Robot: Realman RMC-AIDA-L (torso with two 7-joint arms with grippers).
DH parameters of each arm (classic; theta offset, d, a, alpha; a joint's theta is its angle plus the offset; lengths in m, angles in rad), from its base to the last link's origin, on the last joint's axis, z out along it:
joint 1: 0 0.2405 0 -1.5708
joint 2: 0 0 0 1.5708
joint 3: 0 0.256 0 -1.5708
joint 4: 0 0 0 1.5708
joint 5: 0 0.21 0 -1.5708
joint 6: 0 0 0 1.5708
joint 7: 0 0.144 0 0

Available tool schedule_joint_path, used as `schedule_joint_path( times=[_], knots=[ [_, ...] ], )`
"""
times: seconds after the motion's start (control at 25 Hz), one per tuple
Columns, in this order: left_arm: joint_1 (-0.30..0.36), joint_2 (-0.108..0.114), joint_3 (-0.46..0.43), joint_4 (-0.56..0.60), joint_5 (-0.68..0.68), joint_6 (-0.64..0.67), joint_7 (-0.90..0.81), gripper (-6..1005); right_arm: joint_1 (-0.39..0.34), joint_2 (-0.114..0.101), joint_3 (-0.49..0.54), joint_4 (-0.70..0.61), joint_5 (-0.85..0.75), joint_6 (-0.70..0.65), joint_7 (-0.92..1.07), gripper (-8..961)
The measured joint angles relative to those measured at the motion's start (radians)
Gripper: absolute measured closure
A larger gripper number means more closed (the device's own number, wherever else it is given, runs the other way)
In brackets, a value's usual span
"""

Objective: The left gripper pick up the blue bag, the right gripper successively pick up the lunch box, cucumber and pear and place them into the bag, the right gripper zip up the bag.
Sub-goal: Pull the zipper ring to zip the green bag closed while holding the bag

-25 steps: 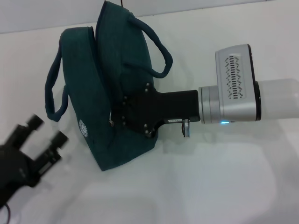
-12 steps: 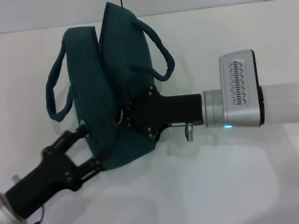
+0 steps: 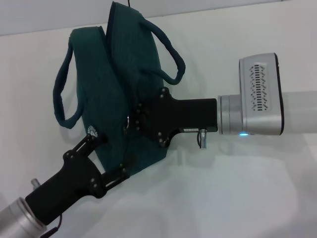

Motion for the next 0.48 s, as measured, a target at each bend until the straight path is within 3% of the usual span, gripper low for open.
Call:
schedule_joint_path(
  times=[0.36,0.48],
  knots=[
    [0.004,-0.002,-0.002,0.016,-0.033,-0.107,0.097,132,-0.013,0.000,-0.003,-0.008,0.016,-0.015,-0.002,903],
    [0.004,0.000,-0.001,0.024,-0.034,-0.109,0.119,251,-0.014,0.000,-0.003,-0.005,0.016,-0.015,-0.002,894]
  ],
)
